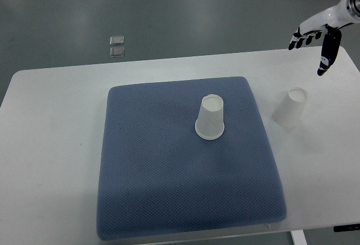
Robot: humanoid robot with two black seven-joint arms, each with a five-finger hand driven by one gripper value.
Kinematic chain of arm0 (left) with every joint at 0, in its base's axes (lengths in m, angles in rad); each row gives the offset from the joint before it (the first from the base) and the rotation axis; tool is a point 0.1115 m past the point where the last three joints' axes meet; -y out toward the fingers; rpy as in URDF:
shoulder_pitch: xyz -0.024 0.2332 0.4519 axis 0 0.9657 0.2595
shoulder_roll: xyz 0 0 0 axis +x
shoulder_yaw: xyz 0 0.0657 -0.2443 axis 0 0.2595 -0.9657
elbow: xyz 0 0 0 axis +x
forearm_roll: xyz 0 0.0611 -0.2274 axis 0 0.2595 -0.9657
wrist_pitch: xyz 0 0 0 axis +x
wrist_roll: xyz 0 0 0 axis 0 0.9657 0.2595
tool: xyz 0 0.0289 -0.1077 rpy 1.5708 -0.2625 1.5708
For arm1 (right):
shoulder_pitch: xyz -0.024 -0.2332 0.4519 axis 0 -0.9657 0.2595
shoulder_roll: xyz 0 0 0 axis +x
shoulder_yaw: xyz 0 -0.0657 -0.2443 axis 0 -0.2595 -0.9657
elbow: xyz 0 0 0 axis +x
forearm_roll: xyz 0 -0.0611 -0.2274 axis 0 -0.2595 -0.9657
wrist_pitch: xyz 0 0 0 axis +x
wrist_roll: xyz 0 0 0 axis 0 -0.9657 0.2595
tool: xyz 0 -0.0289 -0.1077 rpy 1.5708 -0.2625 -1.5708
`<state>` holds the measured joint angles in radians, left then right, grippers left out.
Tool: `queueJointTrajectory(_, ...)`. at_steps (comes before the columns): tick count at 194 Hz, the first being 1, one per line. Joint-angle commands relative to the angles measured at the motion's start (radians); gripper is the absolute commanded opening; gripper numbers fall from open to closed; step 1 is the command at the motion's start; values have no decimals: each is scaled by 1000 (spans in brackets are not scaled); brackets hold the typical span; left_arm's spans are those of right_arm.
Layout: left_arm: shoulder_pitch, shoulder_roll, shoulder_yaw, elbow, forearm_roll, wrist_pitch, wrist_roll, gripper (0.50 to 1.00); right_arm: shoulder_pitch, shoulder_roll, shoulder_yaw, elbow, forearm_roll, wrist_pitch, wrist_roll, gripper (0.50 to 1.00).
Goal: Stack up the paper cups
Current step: 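Lower the right hand toward the second white paper cup beside the pad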
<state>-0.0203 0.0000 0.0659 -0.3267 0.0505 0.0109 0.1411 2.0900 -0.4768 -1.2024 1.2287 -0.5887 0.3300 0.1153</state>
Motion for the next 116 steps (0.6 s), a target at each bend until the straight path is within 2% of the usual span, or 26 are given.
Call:
queueJointTrajectory(1, -1, 0, 0, 0, 0, 0, 0, 1000, -67, 20, 1, -40, -2, -20, 1, 921)
queueJointTrajectory(56, 0, 0, 0, 3, 0, 0, 2, 1000, -237, 27, 83, -149, -6, -43, 3, 919)
queueJointTrajectory(116, 0, 0, 0, 3, 0, 1, 2, 1000, -320, 43, 104, -193, -6, -60, 3, 919)
